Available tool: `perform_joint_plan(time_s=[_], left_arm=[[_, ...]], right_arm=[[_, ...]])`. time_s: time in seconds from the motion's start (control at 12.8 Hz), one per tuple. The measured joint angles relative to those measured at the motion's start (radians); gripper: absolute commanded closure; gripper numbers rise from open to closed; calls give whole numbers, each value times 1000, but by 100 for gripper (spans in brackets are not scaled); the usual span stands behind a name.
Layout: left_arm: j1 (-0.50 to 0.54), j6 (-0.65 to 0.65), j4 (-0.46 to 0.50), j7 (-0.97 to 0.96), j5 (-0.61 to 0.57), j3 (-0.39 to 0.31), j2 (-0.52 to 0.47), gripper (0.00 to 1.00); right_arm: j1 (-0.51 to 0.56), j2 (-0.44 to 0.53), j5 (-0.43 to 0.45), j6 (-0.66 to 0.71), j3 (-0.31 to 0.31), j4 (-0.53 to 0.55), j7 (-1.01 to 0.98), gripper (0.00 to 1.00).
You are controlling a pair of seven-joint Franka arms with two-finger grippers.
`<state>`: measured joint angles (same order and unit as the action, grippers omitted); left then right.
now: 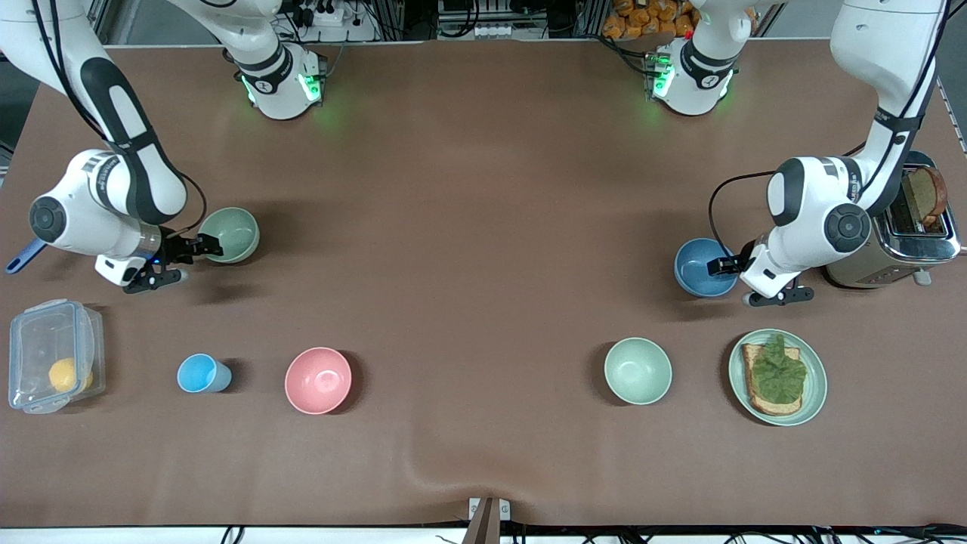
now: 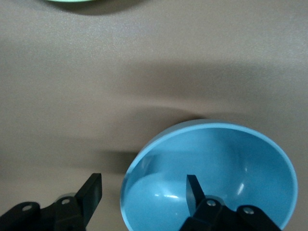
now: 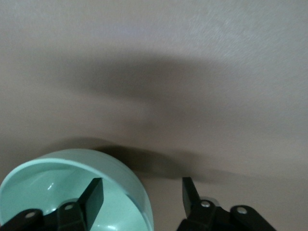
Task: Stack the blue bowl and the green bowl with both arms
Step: 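Lower the right gripper to the green bowl while the left gripper reaches the blue bowl, then grasp the green bowl with the right gripper while the left gripper grasps the blue bowl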
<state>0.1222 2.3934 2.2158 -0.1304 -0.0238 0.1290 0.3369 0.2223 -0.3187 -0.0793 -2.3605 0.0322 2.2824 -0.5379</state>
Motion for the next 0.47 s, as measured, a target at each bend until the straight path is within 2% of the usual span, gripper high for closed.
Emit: perform_joint_plan(time_s=[0.08, 0.16, 0.23, 0.31, 0.47], left_arm=[[0, 0, -1, 0, 0, 0, 2, 80], [0, 0, -3, 0, 0, 0, 5, 100], [-1, 1, -5, 0, 0, 1, 7, 100], [-6, 1, -9, 0, 0, 2, 8, 100], [-23, 2, -19, 0, 0, 4, 8, 100]], right_arm=[[0, 0, 0, 0, 0, 5, -1, 63], [0, 0, 0, 0, 0, 7, -3, 76], [0, 0, 0, 0, -1, 8, -3, 90], [0, 1, 0, 2, -2, 8, -3, 99], [0, 2, 0, 4, -3, 6, -4, 100]])
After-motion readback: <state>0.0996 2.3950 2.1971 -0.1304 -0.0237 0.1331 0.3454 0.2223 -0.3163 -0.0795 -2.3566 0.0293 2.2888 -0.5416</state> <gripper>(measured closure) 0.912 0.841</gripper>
